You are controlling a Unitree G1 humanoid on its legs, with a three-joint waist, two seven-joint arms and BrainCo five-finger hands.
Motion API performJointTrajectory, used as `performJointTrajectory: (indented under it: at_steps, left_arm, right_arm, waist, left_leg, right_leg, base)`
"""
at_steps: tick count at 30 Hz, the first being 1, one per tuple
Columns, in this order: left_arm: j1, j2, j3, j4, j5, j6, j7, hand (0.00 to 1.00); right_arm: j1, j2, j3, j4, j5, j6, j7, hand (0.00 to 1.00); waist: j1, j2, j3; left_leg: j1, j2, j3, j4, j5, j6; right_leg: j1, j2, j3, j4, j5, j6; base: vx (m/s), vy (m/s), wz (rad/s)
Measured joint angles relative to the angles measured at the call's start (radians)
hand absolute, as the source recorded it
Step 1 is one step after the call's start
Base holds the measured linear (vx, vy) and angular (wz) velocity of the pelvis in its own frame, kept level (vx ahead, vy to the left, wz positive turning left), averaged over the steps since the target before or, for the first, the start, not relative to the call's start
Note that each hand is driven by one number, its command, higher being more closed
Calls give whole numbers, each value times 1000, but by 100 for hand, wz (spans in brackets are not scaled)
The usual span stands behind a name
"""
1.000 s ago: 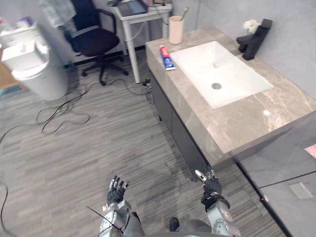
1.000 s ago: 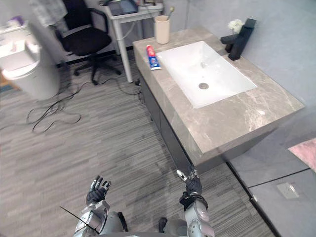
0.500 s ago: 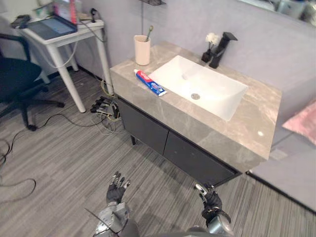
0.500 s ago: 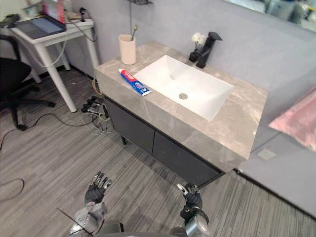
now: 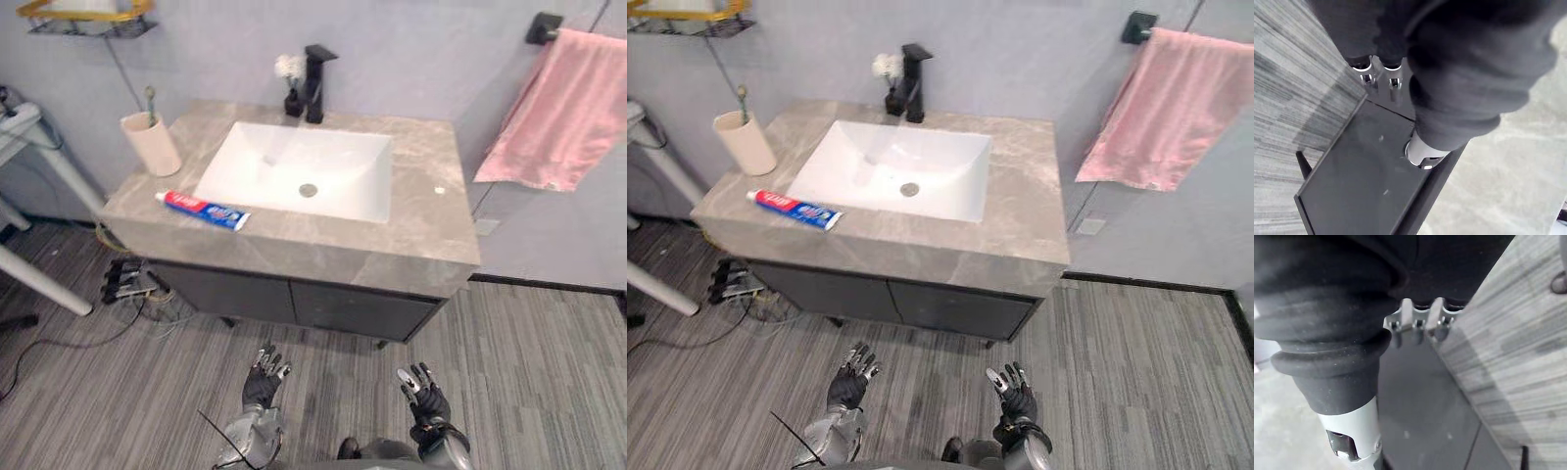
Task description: Organize washtable
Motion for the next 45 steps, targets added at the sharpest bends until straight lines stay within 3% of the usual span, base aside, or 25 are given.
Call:
performJointTrajectory:
  at_steps: [2,4,5,6,7,9,10,11,12,13,14,17,18,27,30,32,34,35,36,38,41,42,43,44,45]
  left_arm:
    - [2,0,1,0,-3,0,1,0]
    - [3,-2,5,1,-4,0,1,0]
    - [-4,-2,4,2,-4,0,1,0]
    - [-7,-4,2,1,-4,0,1,0]
    - [-8,10,0,8,-3,0,3,0]
    - [-10,30,-3,1,-3,-1,2,0]
    - [-16,39,1,2,-3,-2,2,0]
    - [-16,39,0,3,-3,-2,2,0]
    - [-15,43,0,6,-4,2,6,0]
    - [-5,53,-5,12,-3,0,0,0]
    - [-5,54,-15,22,-3,1,0,0]
    - [-3,49,-39,24,-3,0,0,0]
    - [-5,66,-44,58,-3,-1,1,0]
    - [-5,64,-25,58,-4,-1,10,0]
    - [-7,48,35,59,-17,-1,35,0]
    - [-26,40,74,61,-51,-1,53,0]
    - [-46,9,120,62,-129,-4,69,0]
    - [-57,-22,149,61,-200,-16,72,0]
    - [-65,-48,157,62,-248,-22,76,0]
    - [-65,-53,156,62,-276,-22,95,0]
    - [-70,-55,156,61,-281,-33,114,0]
    - [-73,-59,158,58,-281,-47,124,0]
    - [-77,-57,161,54,-282,-50,133,0]
    - [-79,-55,169,27,-282,-61,142,0]
    - [-85,-39,180,18,-282,-72,147,0]
  right_arm:
    - [-9,1,21,12,-2,-4,0,0]
    - [-24,2,19,45,-12,-3,0,0]
    - [-36,-1,5,65,-22,-3,-1,0]
    - [-35,-9,-7,69,-29,-3,-1,0]
    - [-35,-2,-28,107,-40,-1,-1,0]
    - [-33,-7,-36,107,-49,-2,0,0]
    - [-28,-6,-38,109,-60,-2,2,0]
    - [-25,-7,-38,109,-62,-2,4,0]
    - [-24,-2,-38,110,-64,-2,5,0]
    - [-24,3,-43,111,-68,-4,5,0]
    - [-26,4,-56,118,-68,-4,4,0]
    - [-26,-12,-71,139,-69,-5,0,0]
    - [-51,-25,-10,207,-77,0,2,0]
    - [-42,-25,-35,207,-68,-1,-3,0]
    - [-36,-25,-73,206,-65,-2,-26,0]
    - [-38,-28,-97,206,-68,-3,-39,0]
    - [-44,-48,-114,203,-79,-3,-51,0]
    - [-42,-58,-142,189,-80,-3,-67,0]
    - [-43,-67,-181,174,-77,-6,-84,0]
    - [-44,-88,-191,161,-68,-20,-91,0]
    - [-31,-107,-192,143,-65,-26,-93,0]
    - [-22,-107,-201,145,-64,-24,-103,0]
    - [-17,-105,-218,145,-63,-23,-106,0]
    - [-10,-71,-230,147,-59,-23,-107,0]
    - [-5,-45,-228,161,-57,-21,-107,0]
  waist:
    - [1,-7,1]
    - [1,-14,8]
    - [-2,-19,16]
    - [-2,-13,14]
    - [1,-35,3]
    - [-3,-21,3]
    - [-1,13,12]
    - [-2,20,6]
    - [-2,14,1]
    - [-4,-8,-12]
    - [-5,-10,-18]
    - [-5,31,-24]
    - [-2,-19,-71]
    - [-1,-21,-69]
    - [2,-23,-66]
    - [5,-28,-54]
    - [16,-19,-41]
    - [22,-12,-33]
    - [27,-5,-31]
    - [14,-14,-28]
    - [-4,8,-29]
    - [-4,24,-33]
    - [-3,31,-39]
    - [-9,9,-39]
    - [-12,-18,-34]
  left_leg:
    - [-18,-2,-59,-101,-1,-3]
    - [8,-17,-92,-327,14,-28]
    - [30,-48,-132,-509,50,-74]
    - [50,-66,-160,-650,134,-102]
    - [101,-88,-151,-707,193,-105]
    - [137,-81,-143,-761,202,-97]
    - [180,-61,-134,-806,208,-97]
    - [191,-56,-132,-823,208,-97]
    - [210,-63,-120,-852,220,-96]
    - [225,-88,-106,-891,228,-95]
    - [234,-87,-105,-915,238,-96]
    - [267,-86,-86,-987,269,-98]
    - [273,-201,-54,-1050,327,-21]
    - [264,-202,-54,-1049,326,-21]
    - [255,-198,-57,-1030,317,-21]
    - [190,-193,-63,-894,256,-22]
    - [131,-168,-39,-745,171,-47]
    - [86,-111,46,-635,105,-39]
    - [39,-44,87,-501,81,-12]
    - [26,33,79,-440,83,-17]
    - [74,135,8,-530,141,-75]
    - [113,150,-65,-574,174,-125]
    - [121,125,-83,-578,127,-179]
    - [107,81,-94,-561,56,-246]
    - [95,61,-94,-533,43,-233]
  right_leg:
    - [26,-3,41,-21,5,10]
    - [47,-15,76,-38,10,32]
    - [55,-33,91,-37,-1,54]
    - [62,-38,104,-36,-7,72]
    - [72,-58,132,-43,3,107]
    - [67,-68,145,-22,44,153]
    - [51,-58,167,-23,31,149]
    - [61,-55,176,-90,29,143]
    - [74,-61,191,-187,79,151]
    - [57,-94,210,-222,167,159]
    - [60,-99,215,-225,164,161]
    - [51,-98,219,-224,164,161]
    - [54,-205,250,-307,232,245]
    - [53,-206,243,-313,232,243]
    - [51,-203,233,-308,229,239]
    - [39,-211,217,-277,222,231]
    - [36,-207,186,-244,210,221]
    - [40,-207,171,-235,204,210]
    - [39,-219,165,-222,194,200]
    - [32,-269,160,-184,169,223]
    - [10,-334,157,-106,120,298]
    - [2,-368,153,-81,100,339]
    - [4,-385,151,-82,99,351]
    - [11,-426,143,-91,122,365]
    - [22,-448,134,-103,144,371]
  base:
    - [287,48,-66]
    - [331,133,-51]
    - [286,165,-27]
    - [323,208,-34]
    - [266,159,-22]
    - [240,217,-15]
    - [145,233,-19]
    - [102,188,-23]
    - [96,102,-13]
    - [108,58,-6]
    - [102,3,-10]
    - [50,-6,-10]
    - [13,1,-4]
    - [0,0,0]
    - [2,-1,5]
    - [3,-3,11]
    - [-28,13,8]
    - [-47,68,20]
    - [-41,104,20]
    - [-23,161,25]
    - [12,330,31]
    - [28,595,19]
    - [41,651,26]
    - [59,549,24]
    - [60,475,15]
